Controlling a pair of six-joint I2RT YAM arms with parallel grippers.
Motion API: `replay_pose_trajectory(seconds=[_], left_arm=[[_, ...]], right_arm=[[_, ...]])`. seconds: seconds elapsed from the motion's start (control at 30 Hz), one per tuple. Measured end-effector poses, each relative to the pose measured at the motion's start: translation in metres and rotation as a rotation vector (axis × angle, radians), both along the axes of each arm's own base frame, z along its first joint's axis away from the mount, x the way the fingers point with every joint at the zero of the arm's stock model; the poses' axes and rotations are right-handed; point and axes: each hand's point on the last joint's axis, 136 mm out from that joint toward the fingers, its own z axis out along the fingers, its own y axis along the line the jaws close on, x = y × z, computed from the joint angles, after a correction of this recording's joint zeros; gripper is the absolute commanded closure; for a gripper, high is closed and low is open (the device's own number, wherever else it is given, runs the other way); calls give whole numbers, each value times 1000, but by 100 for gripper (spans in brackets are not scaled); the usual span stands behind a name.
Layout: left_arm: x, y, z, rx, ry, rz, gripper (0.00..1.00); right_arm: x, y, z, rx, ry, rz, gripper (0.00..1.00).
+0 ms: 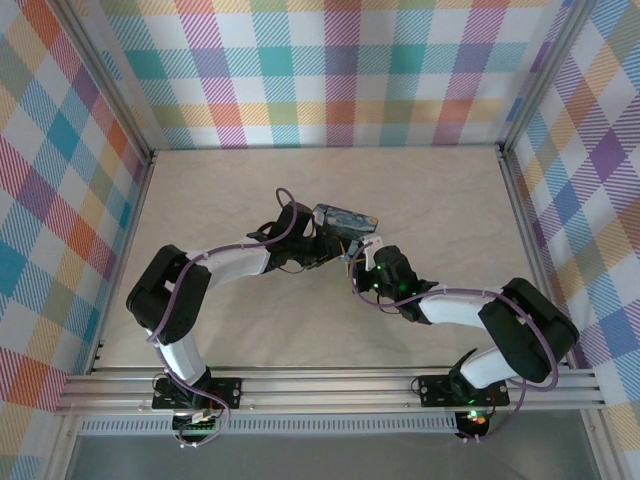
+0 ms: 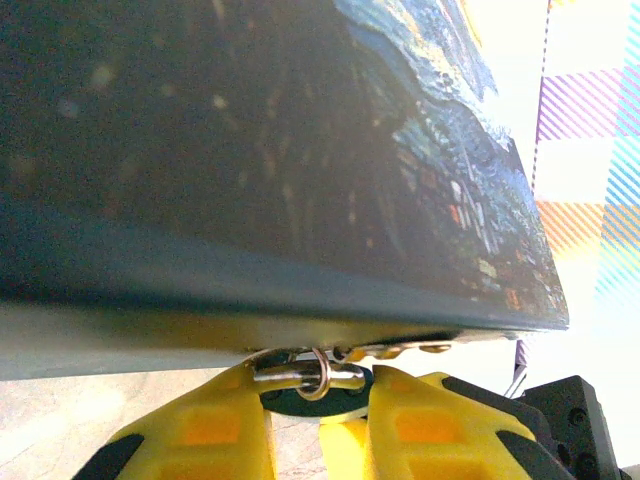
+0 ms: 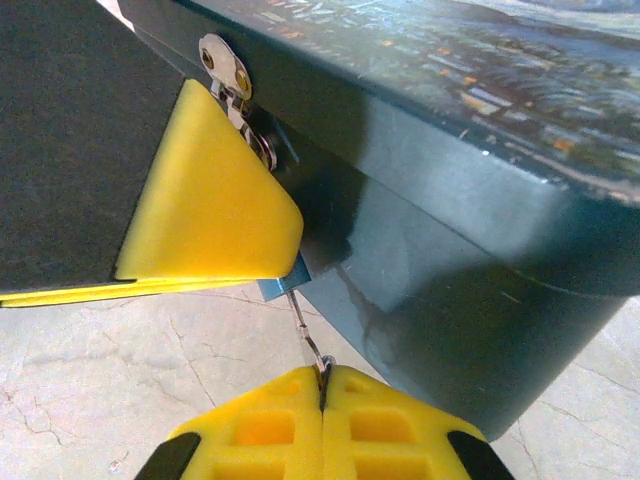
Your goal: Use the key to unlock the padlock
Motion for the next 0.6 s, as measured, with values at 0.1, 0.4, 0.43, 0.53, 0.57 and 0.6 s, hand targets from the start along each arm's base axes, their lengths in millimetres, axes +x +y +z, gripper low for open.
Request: replay_pose_trajectory(seconds=[0.1,0.4,0.43,0.53,0.57,0.6], left_arm=[[0,0,0,-1,3,3,87],[0,0,0,-3,9,8,87],[0,0,0,-4,9,8,87],[0,0,0,-4,12,10,87],[0,0,0,-4,12,10,87],[0,0,0,-4,12,10,87]], right_arm=[[0,0,0,-1,-1,-1,100],[0,0,0,-7,-7,0,100],[1,-1,0,-10,-10,0,100],[1,0,0,-21,-21,5,100],[1,-1,0,-26,-25,6,100],[1,-1,0,-29,-28,6,100]])
